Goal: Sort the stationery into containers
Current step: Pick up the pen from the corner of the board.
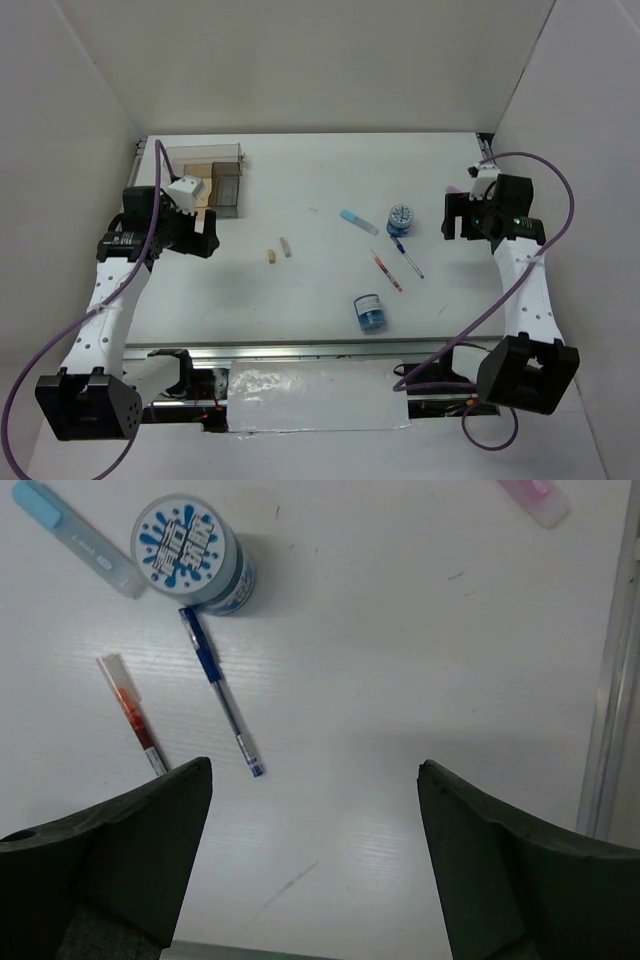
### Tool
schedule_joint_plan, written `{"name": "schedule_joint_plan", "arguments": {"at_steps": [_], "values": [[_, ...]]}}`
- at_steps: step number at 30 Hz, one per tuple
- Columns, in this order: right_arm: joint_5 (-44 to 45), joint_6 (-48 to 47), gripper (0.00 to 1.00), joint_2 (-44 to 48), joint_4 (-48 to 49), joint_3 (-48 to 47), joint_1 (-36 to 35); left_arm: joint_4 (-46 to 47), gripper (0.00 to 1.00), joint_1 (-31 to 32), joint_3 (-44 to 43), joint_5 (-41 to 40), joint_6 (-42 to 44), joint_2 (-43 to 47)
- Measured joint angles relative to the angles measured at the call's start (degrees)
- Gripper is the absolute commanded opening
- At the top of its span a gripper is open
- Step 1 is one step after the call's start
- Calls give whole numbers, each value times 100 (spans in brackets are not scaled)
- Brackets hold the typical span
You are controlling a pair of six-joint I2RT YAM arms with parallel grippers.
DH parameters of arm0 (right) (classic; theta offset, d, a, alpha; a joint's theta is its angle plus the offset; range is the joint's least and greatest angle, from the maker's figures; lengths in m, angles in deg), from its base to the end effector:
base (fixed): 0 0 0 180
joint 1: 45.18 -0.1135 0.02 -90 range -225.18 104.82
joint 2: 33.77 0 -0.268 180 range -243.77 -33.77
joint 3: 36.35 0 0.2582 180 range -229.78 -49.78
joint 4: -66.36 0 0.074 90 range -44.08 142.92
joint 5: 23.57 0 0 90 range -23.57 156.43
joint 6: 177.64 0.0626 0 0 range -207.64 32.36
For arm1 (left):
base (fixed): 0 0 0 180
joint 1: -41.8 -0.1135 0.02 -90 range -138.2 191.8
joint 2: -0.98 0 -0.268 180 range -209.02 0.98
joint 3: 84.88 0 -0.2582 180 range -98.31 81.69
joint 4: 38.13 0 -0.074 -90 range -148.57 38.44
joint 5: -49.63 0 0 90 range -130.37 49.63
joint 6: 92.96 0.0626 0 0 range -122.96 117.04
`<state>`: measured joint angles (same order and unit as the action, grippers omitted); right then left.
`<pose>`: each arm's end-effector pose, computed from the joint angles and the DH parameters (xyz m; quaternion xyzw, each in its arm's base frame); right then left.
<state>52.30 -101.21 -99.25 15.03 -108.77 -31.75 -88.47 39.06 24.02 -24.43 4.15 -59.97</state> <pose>0.2577 -0.0458 0.2943 -0.0488 0.9148 0.0205 0.4005 0.2471 -0.0054 0.3067 0.0926 0.8954 -0.0895 0.4263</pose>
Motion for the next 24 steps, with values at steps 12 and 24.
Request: {"name": "schedule_joint_plan", "arguments": {"at_steps": [12, 24], "values": [[511, 651, 84, -2907, -664, -3593, 11, -24, 99, 7, 31, 264, 197, -76], [1270, 929, 91, -5517, -901, -5552, 11, -55, 99, 7, 28, 507, 330, -490]]}}
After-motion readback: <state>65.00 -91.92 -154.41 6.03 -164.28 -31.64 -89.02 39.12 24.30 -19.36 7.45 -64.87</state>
